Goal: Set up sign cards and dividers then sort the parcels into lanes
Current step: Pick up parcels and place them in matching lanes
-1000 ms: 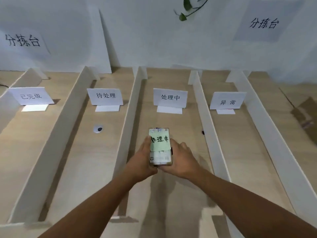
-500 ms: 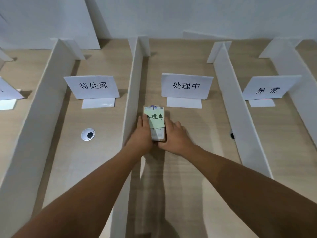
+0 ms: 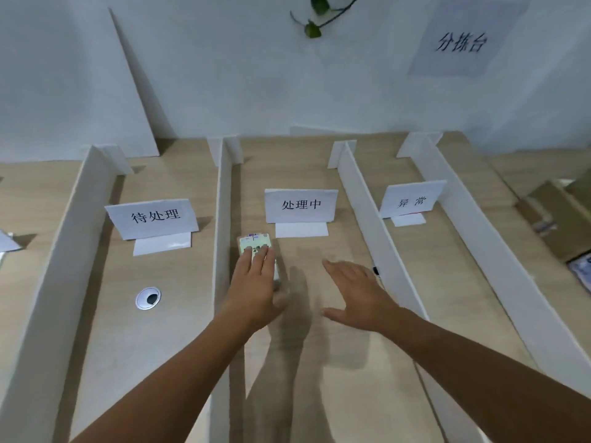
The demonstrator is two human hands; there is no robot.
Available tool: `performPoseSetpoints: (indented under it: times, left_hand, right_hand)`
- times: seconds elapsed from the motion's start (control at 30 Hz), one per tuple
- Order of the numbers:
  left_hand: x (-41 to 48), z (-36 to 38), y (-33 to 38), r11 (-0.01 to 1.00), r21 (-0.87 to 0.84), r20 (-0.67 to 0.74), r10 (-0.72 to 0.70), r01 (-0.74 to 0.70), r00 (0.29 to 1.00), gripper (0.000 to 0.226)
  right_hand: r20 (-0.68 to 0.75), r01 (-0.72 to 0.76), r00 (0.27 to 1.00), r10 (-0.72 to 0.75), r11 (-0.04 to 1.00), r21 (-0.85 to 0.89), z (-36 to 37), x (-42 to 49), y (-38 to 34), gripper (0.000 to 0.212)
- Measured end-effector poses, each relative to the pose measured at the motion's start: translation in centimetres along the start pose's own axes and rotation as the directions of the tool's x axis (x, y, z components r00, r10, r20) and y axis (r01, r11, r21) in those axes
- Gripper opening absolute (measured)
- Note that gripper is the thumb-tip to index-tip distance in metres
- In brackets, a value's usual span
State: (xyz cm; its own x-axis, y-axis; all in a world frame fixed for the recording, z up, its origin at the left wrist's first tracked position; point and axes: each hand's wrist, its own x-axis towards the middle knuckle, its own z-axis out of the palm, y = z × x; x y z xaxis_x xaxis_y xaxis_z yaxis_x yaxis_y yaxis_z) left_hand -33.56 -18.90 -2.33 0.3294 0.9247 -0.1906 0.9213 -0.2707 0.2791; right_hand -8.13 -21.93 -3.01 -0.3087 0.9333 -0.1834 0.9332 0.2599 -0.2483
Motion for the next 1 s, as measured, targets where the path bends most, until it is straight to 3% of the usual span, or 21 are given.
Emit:
performPoseSetpoints:
  times: [0.17, 0.3, 0.53, 0.83, 1.0]
  left_hand:
    - [-1.5, -5.9, 8.9, 0.972, -0.055, -0.095, 0.221, -0.226, 0.971, 0.103]
    - [-3.4, -6.9, 20.2, 0.896, -0.021, -0.2, 0.431, -0.444, 0.88, 0.1]
    - [-10.1, -3.3, 42.3, 0.744, -0.023, -0.172, 0.655, -0.668, 0.735, 0.11]
    - [-20.1, 5.4, 70.7, 0.596, -0.073, -0.137, 0.789, -0.8, 0.6, 0.111]
    - [-24.5, 11.0, 82.4, 0.576, -0.106, -0.091, 0.806, -0.811, 0.585, 0.11]
  right_hand:
    - [-0.178, -0.12, 0.977, 0.113, 0.992, -0.026, -8.4, -10.3, 3.3, 0.097]
    - [-0.291, -0.295, 0.919, 0.265, 0.953, -0.064, -12.2, -21.7, 7.0, 0.094]
    - [-0.453, -0.574, 0.737, 0.501, 0.818, -0.028, -15.5, -44.1, 14.4, 0.094]
    - [-0.521, -0.769, 0.499, 0.693, 0.631, 0.103, -15.2, -73.3, 24.9, 0.093]
    - [-0.505, -0.82, 0.426, 0.75, 0.556, 0.134, -13.5, -85.7, 31.1, 0.095]
